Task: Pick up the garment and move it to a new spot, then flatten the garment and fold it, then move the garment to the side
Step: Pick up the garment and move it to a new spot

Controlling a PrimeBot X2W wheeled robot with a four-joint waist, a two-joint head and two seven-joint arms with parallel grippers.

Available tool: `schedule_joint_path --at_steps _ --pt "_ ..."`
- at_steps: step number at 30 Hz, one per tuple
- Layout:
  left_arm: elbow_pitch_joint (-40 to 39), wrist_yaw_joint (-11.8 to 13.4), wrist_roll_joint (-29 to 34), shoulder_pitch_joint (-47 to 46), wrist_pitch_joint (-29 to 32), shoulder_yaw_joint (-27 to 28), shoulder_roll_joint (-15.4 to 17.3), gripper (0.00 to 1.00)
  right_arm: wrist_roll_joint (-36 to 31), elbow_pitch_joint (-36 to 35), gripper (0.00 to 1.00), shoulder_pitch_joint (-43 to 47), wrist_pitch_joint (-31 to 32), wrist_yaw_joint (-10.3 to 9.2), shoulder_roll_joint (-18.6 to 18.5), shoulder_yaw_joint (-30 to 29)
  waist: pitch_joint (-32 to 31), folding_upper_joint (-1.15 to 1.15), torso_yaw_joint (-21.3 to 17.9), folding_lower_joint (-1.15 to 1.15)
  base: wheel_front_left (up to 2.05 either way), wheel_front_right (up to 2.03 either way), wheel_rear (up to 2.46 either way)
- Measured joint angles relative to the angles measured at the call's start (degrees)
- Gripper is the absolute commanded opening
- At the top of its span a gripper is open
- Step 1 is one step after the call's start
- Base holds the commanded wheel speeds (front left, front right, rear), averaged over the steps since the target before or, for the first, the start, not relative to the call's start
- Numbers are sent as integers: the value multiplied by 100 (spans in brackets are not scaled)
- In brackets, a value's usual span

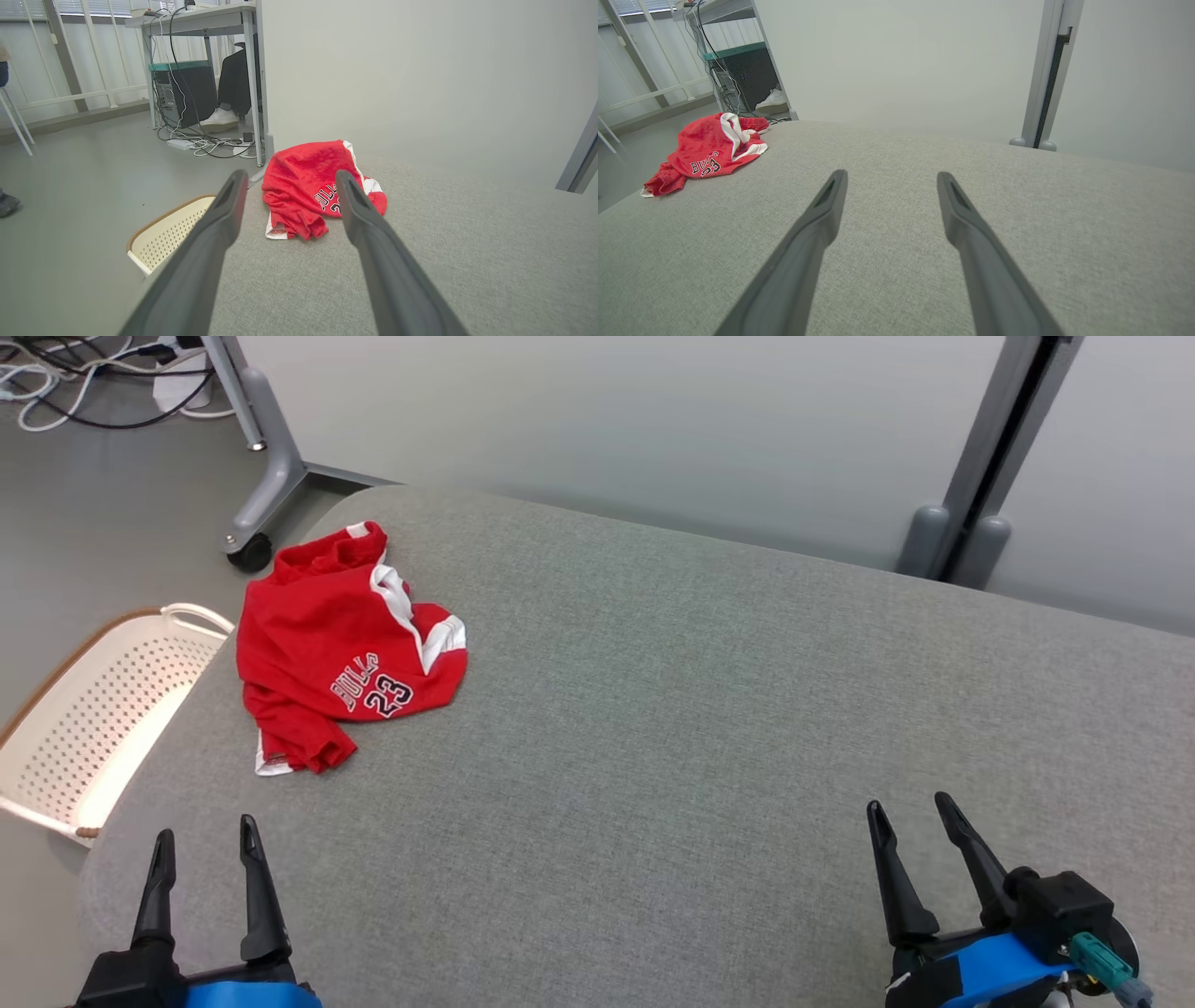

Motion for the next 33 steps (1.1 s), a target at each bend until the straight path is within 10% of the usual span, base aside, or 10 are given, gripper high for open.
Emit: schedule_joint_path --at_steps 20,33 --pt "69 69 -123 -40 1 182 -1 100 -97 27 100 -71 -25 0 -1 66 191 0 43 0 0 0 0" --pt "701 -26 -378 -2040 0 732 432 100 -361 -695 100 -430 291 0 -275 48 1022 1 -543 1 0 0 0"
